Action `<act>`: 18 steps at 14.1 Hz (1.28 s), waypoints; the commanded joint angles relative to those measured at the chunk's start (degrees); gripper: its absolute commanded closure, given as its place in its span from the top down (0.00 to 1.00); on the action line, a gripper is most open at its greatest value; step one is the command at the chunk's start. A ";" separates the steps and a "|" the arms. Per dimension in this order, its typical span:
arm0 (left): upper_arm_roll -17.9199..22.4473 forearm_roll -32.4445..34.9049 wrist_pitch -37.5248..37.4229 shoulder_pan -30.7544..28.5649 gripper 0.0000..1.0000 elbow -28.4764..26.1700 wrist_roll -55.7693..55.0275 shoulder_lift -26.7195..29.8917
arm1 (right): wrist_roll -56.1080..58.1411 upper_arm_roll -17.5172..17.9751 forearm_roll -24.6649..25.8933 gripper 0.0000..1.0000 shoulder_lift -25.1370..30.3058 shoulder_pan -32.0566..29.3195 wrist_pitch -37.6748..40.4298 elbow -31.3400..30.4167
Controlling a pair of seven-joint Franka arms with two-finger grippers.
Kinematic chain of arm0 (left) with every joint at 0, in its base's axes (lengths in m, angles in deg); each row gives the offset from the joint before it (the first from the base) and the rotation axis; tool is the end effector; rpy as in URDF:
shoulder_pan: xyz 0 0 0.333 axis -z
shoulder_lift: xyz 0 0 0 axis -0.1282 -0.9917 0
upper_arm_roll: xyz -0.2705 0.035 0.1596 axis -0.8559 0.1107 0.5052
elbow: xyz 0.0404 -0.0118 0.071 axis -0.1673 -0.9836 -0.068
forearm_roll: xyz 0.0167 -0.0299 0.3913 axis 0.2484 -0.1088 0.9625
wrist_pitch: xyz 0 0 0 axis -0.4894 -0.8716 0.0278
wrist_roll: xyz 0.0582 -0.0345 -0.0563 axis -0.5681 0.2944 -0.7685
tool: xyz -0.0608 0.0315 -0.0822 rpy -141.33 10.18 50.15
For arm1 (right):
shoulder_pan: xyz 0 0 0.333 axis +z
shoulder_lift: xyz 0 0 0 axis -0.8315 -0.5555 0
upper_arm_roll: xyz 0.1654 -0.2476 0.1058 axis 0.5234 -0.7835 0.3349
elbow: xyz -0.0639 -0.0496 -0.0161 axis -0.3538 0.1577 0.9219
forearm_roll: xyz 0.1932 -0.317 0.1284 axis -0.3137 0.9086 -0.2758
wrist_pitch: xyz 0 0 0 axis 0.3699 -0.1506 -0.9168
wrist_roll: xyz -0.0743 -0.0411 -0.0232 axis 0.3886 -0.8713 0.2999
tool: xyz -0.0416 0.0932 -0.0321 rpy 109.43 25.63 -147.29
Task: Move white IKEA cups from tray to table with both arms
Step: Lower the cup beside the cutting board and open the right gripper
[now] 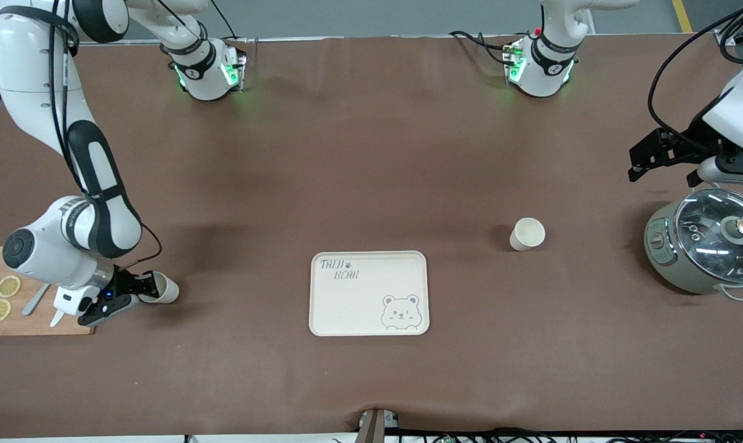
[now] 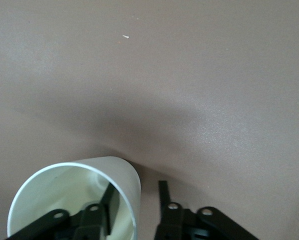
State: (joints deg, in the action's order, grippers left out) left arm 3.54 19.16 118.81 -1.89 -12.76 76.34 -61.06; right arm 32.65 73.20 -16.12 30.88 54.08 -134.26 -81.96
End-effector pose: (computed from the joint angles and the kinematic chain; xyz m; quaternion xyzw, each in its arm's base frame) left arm 0.5671 -0.0662 0.6384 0.9972 -0.0548 0.0491 0.0139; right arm 0.6813 -0.0769 0.2052 -0.9730 -0.2160 -0.0603 0.0536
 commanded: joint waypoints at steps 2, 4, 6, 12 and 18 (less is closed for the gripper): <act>0.01 -0.43 -1.81 -0.20 1.00 1.29 0.91 -0.18 | 1.62 0.92 -1.73 1.00 -0.70 -1.08 0.12 1.29; 0.01 -0.43 -1.99 -0.03 1.00 1.20 0.91 -0.18 | 1.53 0.83 -1.73 1.00 -0.70 -1.08 0.21 1.73; 0.01 -0.43 -1.99 -0.03 1.00 1.29 0.91 -0.18 | 1.18 0.92 -1.73 1.00 -0.62 -0.99 0.21 1.73; 0.01 -0.43 -1.99 0.06 1.00 1.20 0.91 -0.18 | -1.01 0.83 -1.73 1.00 0.26 -0.82 12.47 9.53; -0.16 -0.43 -1.99 0.24 1.00 1.12 0.65 -0.36 | -16.80 0.04 3.52 1.00 5.16 0.50 39.28 24.57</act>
State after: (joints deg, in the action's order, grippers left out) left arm 3.45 19.16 117.88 -1.70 -12.67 76.37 -61.09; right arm 21.93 73.11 -15.60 32.31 54.13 -100.78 -59.88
